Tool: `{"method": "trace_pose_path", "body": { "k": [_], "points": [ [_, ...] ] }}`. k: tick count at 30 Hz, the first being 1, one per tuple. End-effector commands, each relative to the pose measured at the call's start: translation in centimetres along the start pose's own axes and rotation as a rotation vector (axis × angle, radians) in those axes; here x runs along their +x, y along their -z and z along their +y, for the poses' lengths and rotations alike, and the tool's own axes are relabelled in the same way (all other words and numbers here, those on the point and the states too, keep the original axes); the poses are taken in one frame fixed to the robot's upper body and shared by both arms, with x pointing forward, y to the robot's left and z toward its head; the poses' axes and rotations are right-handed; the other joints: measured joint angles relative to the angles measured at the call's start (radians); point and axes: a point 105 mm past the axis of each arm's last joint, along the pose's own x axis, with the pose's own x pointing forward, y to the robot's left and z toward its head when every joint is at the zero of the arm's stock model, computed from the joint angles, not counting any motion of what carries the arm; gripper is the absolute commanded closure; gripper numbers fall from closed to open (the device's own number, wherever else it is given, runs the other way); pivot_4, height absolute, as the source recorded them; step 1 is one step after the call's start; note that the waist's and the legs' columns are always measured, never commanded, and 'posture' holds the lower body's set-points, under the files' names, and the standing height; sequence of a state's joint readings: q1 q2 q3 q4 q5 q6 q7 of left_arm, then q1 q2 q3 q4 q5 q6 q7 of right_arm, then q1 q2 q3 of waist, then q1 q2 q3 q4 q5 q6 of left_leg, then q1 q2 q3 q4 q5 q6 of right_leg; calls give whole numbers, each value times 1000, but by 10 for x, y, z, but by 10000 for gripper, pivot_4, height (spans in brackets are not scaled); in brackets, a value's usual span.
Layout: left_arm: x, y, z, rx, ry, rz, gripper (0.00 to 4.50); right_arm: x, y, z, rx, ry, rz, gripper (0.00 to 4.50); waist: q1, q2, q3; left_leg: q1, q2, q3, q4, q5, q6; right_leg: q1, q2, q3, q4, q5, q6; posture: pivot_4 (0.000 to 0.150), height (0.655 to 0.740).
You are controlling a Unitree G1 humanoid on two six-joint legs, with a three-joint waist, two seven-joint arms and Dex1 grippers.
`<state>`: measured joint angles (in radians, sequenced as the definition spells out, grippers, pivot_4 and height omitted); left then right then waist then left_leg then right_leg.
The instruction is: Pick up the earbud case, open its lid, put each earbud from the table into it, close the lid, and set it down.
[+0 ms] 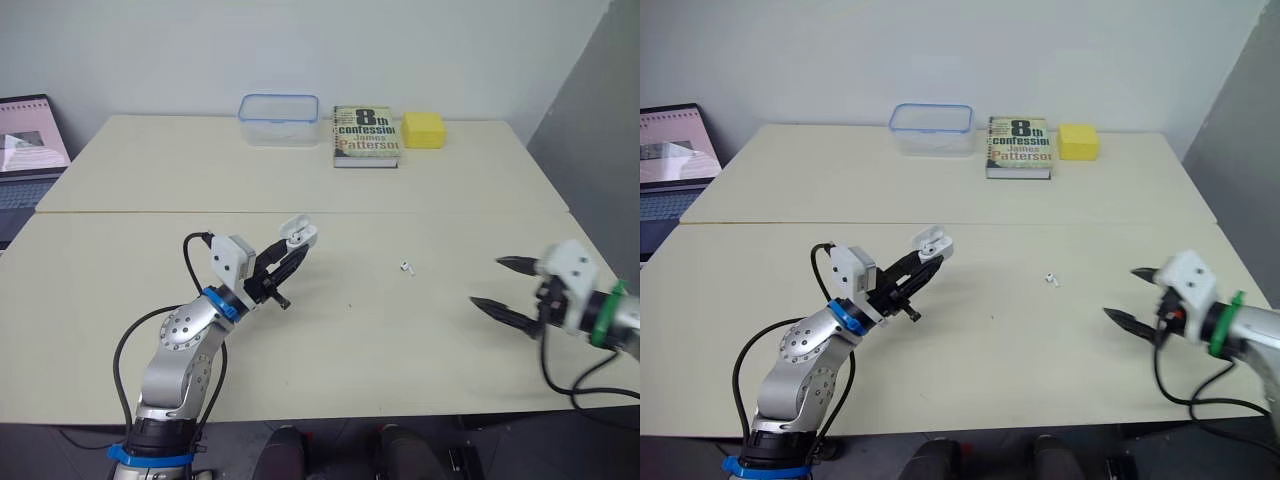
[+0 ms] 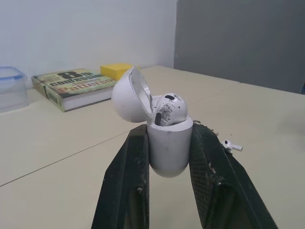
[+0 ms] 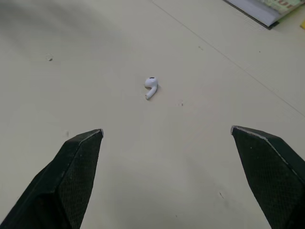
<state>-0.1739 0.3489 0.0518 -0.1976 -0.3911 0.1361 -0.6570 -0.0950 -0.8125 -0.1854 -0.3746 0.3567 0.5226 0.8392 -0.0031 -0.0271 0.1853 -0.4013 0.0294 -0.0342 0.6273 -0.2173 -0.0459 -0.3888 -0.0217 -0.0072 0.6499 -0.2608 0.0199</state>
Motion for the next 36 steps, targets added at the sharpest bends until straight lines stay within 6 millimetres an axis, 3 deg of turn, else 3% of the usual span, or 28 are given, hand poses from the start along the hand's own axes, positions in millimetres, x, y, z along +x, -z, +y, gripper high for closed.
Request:
{"method": "trace_pose_path", "body": {
  "k": [1, 11, 17, 20, 30, 36],
  "points": [
    [2, -13, -4, 32, 12, -42, 37342, 28, -1, -3, -7, 34, 2, 0, 0, 0, 0, 0, 0, 0, 0, 0, 0, 0, 0, 0, 0, 0, 0, 1500, 7400],
    [5, -14, -5, 35, 21, -42, 37342, 103, 11, -9, 67, 75, -1, 0, 2, 1, 0, -1, 0, -1, 0, 0, 0, 0, 0, -1, 0, 0, 0, 1500, 7400],
    [4, -15, -5, 38, 18, -42, 37342, 121, 23, -7, 126, 85, 18, 0, 1, 1, 0, 0, 0, 0, 0, 0, 0, -1, 0, 0, 2, 0, 0, 1500, 7400],
    [2, -14, -6, 38, 16, -39, 37342, 123, 28, -1, 133, 67, 36, 6168, 1, 1, 0, 0, 0, 0, 0, 0, 0, 0, 0, 0, 2, 0, 0, 1500, 7400],
    [1, -12, -7, 35, 20, -34, 37342, 117, 24, 10, 162, 9, 41, 41220, 2, 1, 0, 3, 0, 0, 2, 0, 0, 0, 0, 0, 9, 0, -1, 1500, 7400],
    [-1, -12, -8, 31, 19, -26, 37342, 91, 6, 37, 46, -210, 33, 41101, 3, 2, 1, 1, 0, -1, 1, 0, 0, -1, 0, 0, 8, -1, -1, 1500, 7400]
  ]
}}
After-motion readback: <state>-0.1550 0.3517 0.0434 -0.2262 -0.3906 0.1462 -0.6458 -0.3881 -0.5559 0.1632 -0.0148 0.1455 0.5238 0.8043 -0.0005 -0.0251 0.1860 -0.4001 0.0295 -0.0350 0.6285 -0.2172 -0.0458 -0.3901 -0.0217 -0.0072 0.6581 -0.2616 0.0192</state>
